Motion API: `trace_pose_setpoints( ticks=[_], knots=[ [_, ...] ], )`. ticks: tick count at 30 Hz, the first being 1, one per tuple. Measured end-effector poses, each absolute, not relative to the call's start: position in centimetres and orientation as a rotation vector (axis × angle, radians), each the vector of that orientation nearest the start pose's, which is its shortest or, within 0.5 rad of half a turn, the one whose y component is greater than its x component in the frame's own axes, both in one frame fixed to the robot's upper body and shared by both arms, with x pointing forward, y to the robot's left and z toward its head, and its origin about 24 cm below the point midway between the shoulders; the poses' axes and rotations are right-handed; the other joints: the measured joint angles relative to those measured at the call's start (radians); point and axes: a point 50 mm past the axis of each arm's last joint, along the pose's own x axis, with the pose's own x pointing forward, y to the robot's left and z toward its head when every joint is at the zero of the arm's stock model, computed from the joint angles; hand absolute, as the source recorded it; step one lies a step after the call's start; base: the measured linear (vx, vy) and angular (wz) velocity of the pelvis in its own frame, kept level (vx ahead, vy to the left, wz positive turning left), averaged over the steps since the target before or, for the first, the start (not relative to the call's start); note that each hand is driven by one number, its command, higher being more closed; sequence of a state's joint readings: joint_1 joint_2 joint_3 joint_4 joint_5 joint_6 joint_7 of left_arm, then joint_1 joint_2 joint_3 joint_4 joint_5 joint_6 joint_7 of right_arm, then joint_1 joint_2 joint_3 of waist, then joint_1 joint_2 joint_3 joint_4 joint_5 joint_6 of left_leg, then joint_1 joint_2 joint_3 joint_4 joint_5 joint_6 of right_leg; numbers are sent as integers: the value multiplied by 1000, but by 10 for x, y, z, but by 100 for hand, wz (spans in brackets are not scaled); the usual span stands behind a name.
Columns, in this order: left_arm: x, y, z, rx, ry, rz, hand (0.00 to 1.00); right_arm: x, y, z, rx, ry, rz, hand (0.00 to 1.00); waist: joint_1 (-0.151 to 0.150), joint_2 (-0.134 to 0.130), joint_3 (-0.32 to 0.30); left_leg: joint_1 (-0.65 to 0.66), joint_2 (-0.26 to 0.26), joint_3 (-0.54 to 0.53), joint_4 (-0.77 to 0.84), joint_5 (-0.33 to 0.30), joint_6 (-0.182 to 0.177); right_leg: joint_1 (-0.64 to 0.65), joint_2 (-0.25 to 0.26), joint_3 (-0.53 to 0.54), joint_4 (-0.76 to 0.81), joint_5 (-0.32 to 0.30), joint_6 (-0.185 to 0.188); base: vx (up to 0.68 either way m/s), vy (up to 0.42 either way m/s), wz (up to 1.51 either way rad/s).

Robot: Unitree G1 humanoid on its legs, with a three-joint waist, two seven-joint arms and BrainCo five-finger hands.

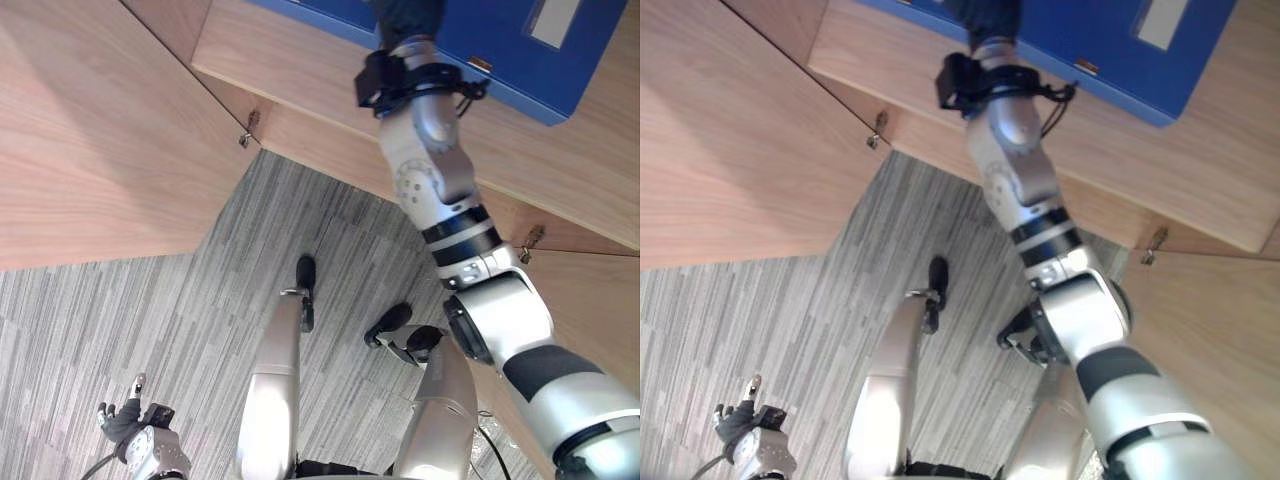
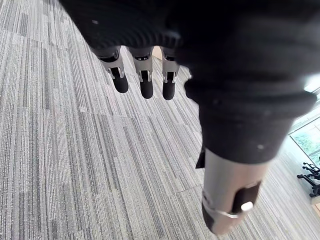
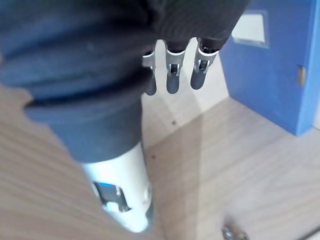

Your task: Walk over to the cabinet, pick up the folder, carry it to the office cabinet, place the folder inside the office cabinet, then close the office cabinet door

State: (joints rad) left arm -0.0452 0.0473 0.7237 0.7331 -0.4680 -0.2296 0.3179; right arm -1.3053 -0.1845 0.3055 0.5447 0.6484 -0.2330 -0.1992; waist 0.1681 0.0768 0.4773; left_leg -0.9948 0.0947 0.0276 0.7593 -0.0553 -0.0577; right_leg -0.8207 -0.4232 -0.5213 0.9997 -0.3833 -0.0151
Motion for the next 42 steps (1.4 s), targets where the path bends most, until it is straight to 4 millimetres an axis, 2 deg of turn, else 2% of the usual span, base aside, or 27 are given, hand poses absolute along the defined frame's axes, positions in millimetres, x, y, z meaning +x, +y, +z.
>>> trace_pose_setpoints(
  ticks=[2, 7, 9, 13, 16, 19, 21, 24, 27, 28, 32, 38, 42],
  knots=[
    [144, 304, -87, -526, 359, 1201, 0, 366, -39, 349, 309, -720, 378, 0, 11, 0, 0, -4, -12, -9, 7, 0, 0, 3, -12, -3, 13, -5, 7, -15, 12, 18],
    [146, 305, -85, -523, 347, 1194, 0, 380, -47, 355, 315, -660, 325, 0, 22, 1, 0, -39, -39, -40, 43, -6, -4, 1, -40, -23, 59, -27, 19, -30, 14, 23],
    [147, 306, -83, -521, 334, 1191, 0, 388, -53, 351, 328, -605, 300, 0, 45, 1, 0, -53, -46, -43, 71, -16, 2, -4, -55, -24, 89, -43, 19, -43, 19, 15],
    [145, 308, -82, -514, 324, 1188, 0, 397, -62, 349, 363, -546, 263, 0, 65, 2, 0, -96, -49, -43, 110, -27, 12, -36, -73, -23, 132, -62, 22, -47, 7, 11],
    [148, 305, -82, -501, 334, 1160, 0, 408, -80, 339, 327, -480, 190, 0, 76, 3, 0, -130, -56, -39, 138, -28, 13, -64, -95, -22, 173, -73, 13, -37, -7, 16],
    [155, 298, -81, -478, 348, 1106, 0, 420, -100, 318, 247, -368, 111, 0, 83, 6, 0, -150, -57, -39, 156, -28, 14, -77, -106, -21, 202, -86, 11, -25, -16, 10],
    [158, 298, -79, -475, 339, 1096, 0, 422, -106, 313, 229, -347, 91, 0, 83, 7, 0, -159, -52, -31, 157, -28, 14, -88, -109, -19, 210, -92, 13, -20, -32, 11],
    [160, 298, -77, -472, 334, 1088, 0, 426, -124, 307, 211, -310, 31, 0, 86, 30, 1, -186, -36, -16, 178, -28, 14, -108, -119, -17, 241, -106, 9, -17, -43, 11],
    [159, 298, -77, -473, 339, 1089, 0, 425, -141, 312, 284, -325, -9, 0, 93, 38, -2, -207, -36, -10, 194, -28, 15, -142, -124, 5, 266, -113, 3, 0, -11, 0],
    [159, 297, -78, -473, 343, 1088, 0, 424, -151, 315, 346, -347, -30, 0, 93, 46, 0, -209, -36, -12, 200, -28, 15, -143, -123, 8, 273, -116, 5, 4, -35, 3],
    [157, 298, -79, -463, 354, 1098, 0, 421, -180, 317, 580, -399, -102, 0, 93, 48, -1, -209, -30, -6, 201, -28, 15, -151, -121, 18, 274, -122, 11, 4, -21, -3],
    [156, 296, -79, -450, 366, 1096, 0, 418, -193, 313, 718, -441, -108, 0, 86, 48, -1, -208, -15, 11, 206, -29, 17, -171, -115, 39, 280, -123, 11, 4, -24, -9],
    [155, 292, -82, -459, 377, 1095, 0, 417, -199, 310, 726, -446, -112, 0, 73, 48, -1, -205, -11, 15, 208, -29, 17, -171, -113, 43, 280, -122, 11, 4, -12, -2]
  ],
)
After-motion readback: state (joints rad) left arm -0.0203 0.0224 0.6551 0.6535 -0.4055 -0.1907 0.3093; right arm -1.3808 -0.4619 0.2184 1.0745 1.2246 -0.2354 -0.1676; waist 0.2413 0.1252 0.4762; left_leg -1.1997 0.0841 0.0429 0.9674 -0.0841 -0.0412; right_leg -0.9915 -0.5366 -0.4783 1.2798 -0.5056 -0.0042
